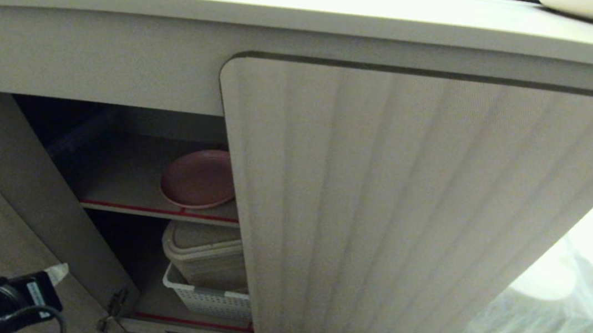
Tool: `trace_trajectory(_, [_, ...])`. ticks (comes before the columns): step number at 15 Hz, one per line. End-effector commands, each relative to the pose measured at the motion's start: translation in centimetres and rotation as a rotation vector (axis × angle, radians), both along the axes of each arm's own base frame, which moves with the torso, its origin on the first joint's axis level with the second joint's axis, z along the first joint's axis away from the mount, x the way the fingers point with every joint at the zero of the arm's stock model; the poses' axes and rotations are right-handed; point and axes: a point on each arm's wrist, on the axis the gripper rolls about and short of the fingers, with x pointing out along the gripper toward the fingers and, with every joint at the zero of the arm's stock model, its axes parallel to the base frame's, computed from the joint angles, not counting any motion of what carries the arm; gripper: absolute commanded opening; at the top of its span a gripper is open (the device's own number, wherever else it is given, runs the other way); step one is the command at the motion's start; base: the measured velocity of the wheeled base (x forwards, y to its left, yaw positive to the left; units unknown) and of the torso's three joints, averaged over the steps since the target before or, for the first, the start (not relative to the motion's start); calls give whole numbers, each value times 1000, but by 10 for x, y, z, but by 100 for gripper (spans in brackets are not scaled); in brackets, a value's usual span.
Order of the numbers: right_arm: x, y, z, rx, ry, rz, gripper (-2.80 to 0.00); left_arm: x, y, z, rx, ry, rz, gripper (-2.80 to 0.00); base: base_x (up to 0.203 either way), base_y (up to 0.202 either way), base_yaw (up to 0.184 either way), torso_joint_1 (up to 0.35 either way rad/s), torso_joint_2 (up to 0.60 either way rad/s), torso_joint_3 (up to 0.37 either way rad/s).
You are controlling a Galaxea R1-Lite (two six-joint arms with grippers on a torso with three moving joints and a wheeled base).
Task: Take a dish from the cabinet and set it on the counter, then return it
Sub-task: Close the cabinet door
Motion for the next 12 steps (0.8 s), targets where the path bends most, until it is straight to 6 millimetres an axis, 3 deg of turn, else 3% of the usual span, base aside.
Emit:
trace_trajectory(1, [0,0,0,0,-1,-1,-280,-15,1,8,18,-63,-20,-280,0,0,0,0,0,0])
trace_trajectory(5, [0,0,0,0,-1,-1,-280,-47,6,12,84,-109,-85,-280,0,0,0,0,0,0])
trace_trajectory(12, [0,0,0,0,-1,0,-280,-103,4,-5,190,-147,-162,-280,0,0,0,0,0,0])
